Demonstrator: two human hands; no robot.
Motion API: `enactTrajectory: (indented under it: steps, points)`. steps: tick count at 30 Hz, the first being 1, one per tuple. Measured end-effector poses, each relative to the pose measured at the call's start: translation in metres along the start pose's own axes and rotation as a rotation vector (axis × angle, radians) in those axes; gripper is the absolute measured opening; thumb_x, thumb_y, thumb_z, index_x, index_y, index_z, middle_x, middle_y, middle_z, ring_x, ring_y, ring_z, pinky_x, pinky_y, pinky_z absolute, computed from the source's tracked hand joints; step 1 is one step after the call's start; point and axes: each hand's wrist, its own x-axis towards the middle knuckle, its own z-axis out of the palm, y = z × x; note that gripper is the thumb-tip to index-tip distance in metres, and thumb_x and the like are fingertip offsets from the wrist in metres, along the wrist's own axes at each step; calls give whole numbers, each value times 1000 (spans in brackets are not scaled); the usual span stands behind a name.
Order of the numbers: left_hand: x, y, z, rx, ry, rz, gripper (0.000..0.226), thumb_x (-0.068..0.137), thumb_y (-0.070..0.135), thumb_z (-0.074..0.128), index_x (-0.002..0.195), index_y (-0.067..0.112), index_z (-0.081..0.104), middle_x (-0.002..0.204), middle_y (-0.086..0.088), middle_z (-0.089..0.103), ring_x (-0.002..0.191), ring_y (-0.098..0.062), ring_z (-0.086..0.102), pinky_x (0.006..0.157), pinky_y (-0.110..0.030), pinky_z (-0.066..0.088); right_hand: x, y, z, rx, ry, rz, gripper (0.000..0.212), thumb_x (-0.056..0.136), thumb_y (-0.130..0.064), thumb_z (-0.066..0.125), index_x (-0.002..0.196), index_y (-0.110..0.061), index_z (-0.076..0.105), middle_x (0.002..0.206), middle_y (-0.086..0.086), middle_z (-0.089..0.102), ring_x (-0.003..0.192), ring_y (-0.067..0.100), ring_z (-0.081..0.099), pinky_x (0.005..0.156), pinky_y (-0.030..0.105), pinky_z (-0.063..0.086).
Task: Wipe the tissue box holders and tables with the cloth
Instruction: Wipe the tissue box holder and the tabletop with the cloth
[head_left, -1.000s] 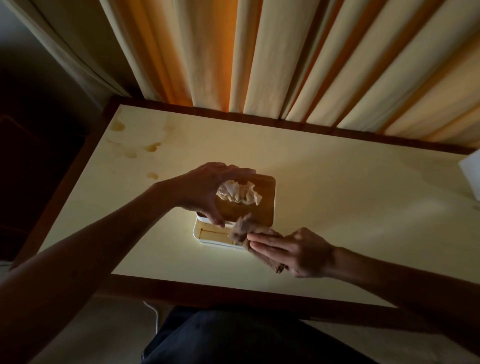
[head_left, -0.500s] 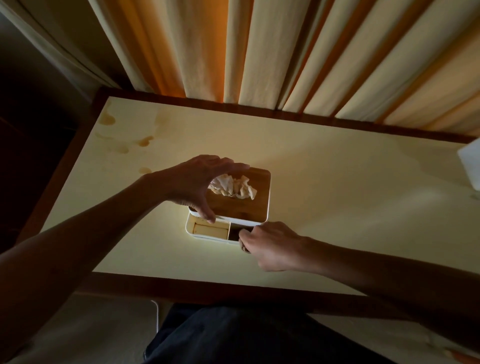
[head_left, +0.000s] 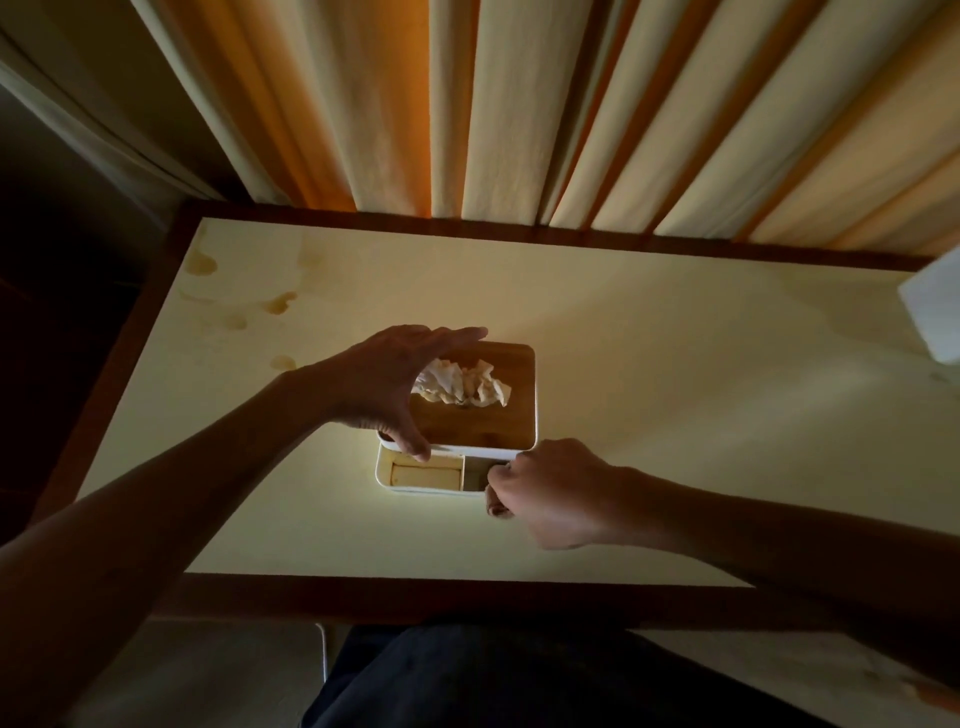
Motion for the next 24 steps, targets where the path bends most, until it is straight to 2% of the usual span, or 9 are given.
enactTrajectory:
  steps: [4, 7, 11, 14, 16, 18, 20, 21, 24]
  points:
    - [-1, 0, 2, 4, 15, 2, 136, 52, 44, 95, 151, 46, 2, 157, 7, 29, 137, -18, 26, 106, -26, 18, 8, -2, 4, 68, -26, 69, 26, 75, 5, 53, 95, -10, 57, 82, 4, 61, 72, 25, 58, 55, 29, 39]
    - [-3, 2, 3, 16, 29, 7, 135, 52, 46, 94, 149, 47, 1, 156, 8, 29, 136, -17, 27, 104, -25, 18, 14, -6, 18, 137, 18, 128, 22, 76, 5, 50, 89, -13, 53, 73, -2, 48, 72, 24, 50, 51, 29, 30]
    - [-4, 5, 2, 38, 26, -4, 135, 54, 45, 94, 154, 38, 3, 158, 4, 29, 137, -19, 27, 104, -24, 17, 1, -2, 8, 242, 66, 170, 29, 81, -3, 53, 103, -18, 63, 97, 3, 68, 86, 26, 65, 72, 33, 52]
    - [-4, 6, 2, 59, 48, -17, 137, 53, 48, 93, 155, 37, 1, 157, 2, 32, 137, -21, 31, 103, -26, 21, -21, 8, -16, 422, 77, 208, 33, 86, -7, 52, 108, -23, 71, 88, 7, 73, 62, 18, 71, 59, 26, 55]
    - [-4, 7, 4, 75, 83, -32, 136, 54, 52, 91, 156, 35, 1, 157, 0, 33, 137, -23, 34, 104, -28, 24, -39, 17, -23, 612, 121, 218, 18, 97, -22, 56, 101, -21, 74, 76, 5, 74, 47, 13, 67, 51, 19, 48]
    - [-4, 7, 8, 96, 142, -58, 137, 54, 59, 88, 156, 33, 0, 155, -3, 36, 136, -25, 37, 109, -35, 28, -53, 22, -19, 850, 222, 285, 23, 99, -31, 59, 95, -14, 74, 77, 11, 73, 46, 18, 66, 56, 31, 55]
    - [-3, 7, 14, 116, 220, -102, 140, 51, 68, 84, 155, 32, -3, 148, -7, 43, 129, -27, 44, 107, -40, 34, -62, 20, -10, 1167, 347, 429, 17, 97, -11, 57, 104, -5, 72, 97, 24, 70, 46, 25, 64, 67, 51, 58]
    - [-3, 8, 17, 119, 260, -133, 142, 50, 71, 83, 155, 31, -4, 143, -8, 46, 125, -27, 47, 105, -41, 37, -64, 15, -6, 1334, 413, 515, 20, 96, -4, 54, 110, -1, 68, 102, 24, 69, 46, 25, 63, 70, 55, 59]
    - [-6, 17, 24, 106, 315, -285, 143, 52, 75, 79, 153, 34, -13, 140, -16, 42, 122, -35, 47, 103, -47, 38, -63, -8, -2, 1907, 558, 688, 21, 100, -4, 50, 118, 1, 58, 97, 18, 66, 47, 20, 60, 64, 45, 60]
